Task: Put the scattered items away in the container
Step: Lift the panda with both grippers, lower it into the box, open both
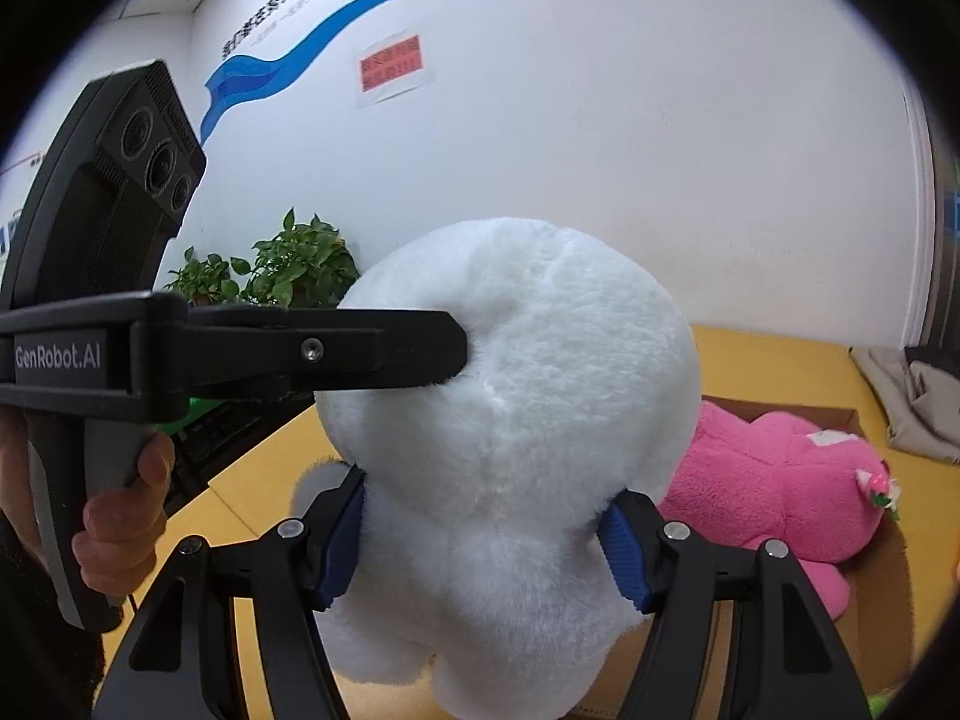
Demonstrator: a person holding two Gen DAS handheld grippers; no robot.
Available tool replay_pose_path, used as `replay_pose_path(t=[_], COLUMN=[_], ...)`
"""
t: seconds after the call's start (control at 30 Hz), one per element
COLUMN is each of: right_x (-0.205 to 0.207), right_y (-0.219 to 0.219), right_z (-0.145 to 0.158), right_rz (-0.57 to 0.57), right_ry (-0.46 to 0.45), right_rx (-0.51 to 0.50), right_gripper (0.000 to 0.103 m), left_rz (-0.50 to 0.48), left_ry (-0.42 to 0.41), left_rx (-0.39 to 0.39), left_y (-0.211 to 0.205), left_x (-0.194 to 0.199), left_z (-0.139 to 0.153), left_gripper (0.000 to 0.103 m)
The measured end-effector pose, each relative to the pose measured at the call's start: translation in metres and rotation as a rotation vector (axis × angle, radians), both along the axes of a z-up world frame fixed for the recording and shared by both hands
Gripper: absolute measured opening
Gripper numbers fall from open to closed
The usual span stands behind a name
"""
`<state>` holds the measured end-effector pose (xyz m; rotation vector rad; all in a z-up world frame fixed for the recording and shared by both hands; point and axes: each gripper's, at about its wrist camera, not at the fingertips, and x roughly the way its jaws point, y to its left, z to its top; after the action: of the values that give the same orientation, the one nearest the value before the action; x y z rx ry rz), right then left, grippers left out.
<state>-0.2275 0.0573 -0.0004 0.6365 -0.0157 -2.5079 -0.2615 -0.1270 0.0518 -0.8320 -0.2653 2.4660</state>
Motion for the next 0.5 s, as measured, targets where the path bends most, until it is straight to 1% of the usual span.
replay_pose_path(t=[0.07, 0.17, 0.27, 0.37, 0.43, 0.5], right_x=[-0.017, -0.042, -0.062, -0.076, -0.078, -0.082], right_y=[0.001, -0.001, -0.004, -0.008, -0.013, -0.021], right_z=[-0.011, -0.029, -0.056, -0.081, -0.087, -0.09], right_rz=[-0.007, -0.016, -0.025, -0.017, -0.003, 0.017], right_ry=[-0.033, -0.093, -0.194, -0.328, -0.361, -0.383], right_rx=[0.004, 0.015, 0.01, -0.022, -0.02, -0.014], right_gripper=[0.067, 0.067, 0.067, 0.067, 0.067, 0.066], left_rz=[-0.002, 0.006, 0.021, 0.049, 0.068, 0.091], left_ry=[-0.03, -0.099, -0.176, -0.226, -0.238, -0.245], left_rx=[0.01, 0.024, 0.014, 0.001, 0.015, 0.007], left_y=[-0.001, -0.003, -0.003, -0.012, -0.02, -0.029], left_x=[-0.017, -0.045, -0.064, -0.064, -0.058, -0.053], left_z=[-0.015, -0.045, -0.075, -0.097, -0.102, -0.105], left_gripper=[0.073, 0.073, 0.073, 0.073, 0.073, 0.073])
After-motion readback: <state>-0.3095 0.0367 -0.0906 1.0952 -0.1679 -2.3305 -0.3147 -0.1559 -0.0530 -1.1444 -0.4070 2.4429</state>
